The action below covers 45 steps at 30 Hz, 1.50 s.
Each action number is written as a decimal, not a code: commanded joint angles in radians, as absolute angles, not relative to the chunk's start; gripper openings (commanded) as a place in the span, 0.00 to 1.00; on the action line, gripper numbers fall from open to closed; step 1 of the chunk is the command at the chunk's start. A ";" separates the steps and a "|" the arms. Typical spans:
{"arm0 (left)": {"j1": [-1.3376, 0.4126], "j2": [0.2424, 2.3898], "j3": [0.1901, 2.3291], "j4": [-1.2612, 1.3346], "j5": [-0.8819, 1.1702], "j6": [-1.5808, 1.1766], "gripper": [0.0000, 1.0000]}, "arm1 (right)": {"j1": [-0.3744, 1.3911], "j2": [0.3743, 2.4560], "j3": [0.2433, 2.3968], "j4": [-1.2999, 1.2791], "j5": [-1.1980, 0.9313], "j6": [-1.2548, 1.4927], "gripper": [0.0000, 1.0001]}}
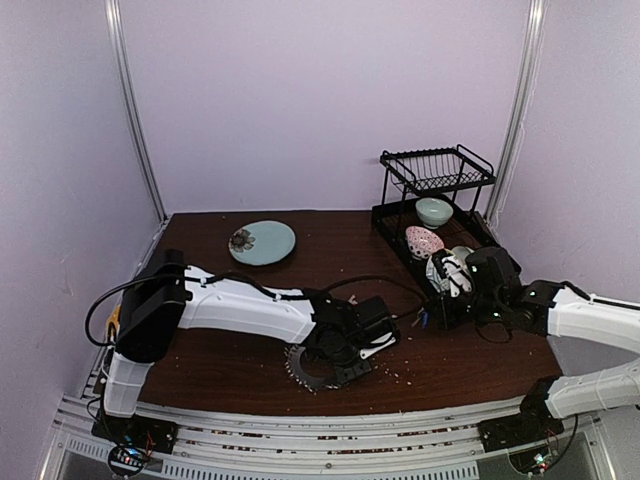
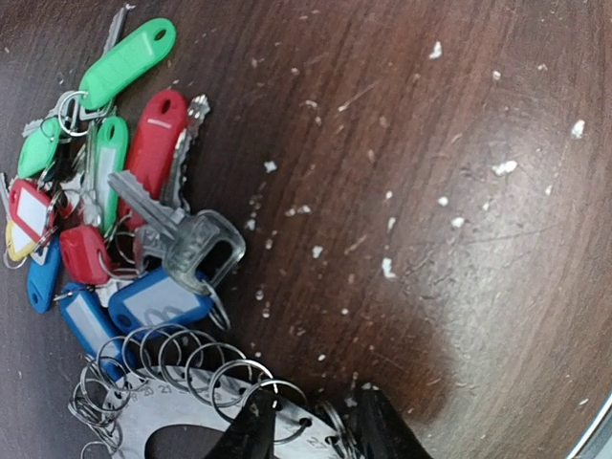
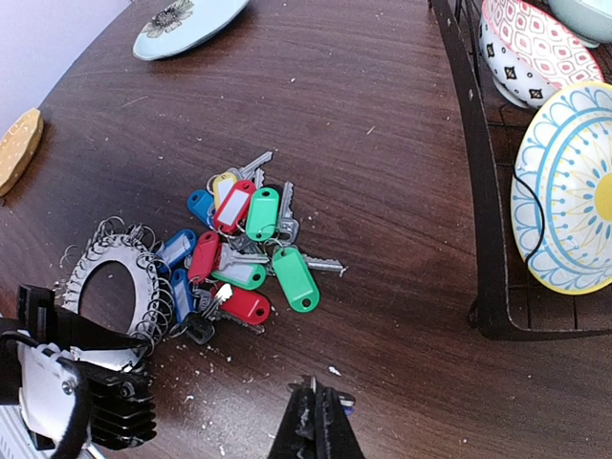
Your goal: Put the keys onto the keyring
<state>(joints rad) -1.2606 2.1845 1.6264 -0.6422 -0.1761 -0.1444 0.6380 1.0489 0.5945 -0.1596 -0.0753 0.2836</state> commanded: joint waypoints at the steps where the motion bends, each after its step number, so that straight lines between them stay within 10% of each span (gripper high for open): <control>1: -1.267 2.202 1.651 -0.671 -0.216 -0.146 0.31 | 0.632 1.021 0.587 -0.154 -0.094 0.278 0.00; 6: -1.267 2.197 1.649 -0.670 -0.214 -0.144 0.00 | 0.632 1.013 0.591 -0.162 -0.092 0.277 0.00; 33: -1.144 1.484 0.864 0.347 0.283 -0.510 0.00 | 0.639 0.975 0.655 -0.141 -0.393 0.235 0.00; 45: -1.031 1.583 0.777 0.208 0.251 -0.489 0.00 | 0.658 1.025 0.676 -0.137 -0.387 0.262 0.00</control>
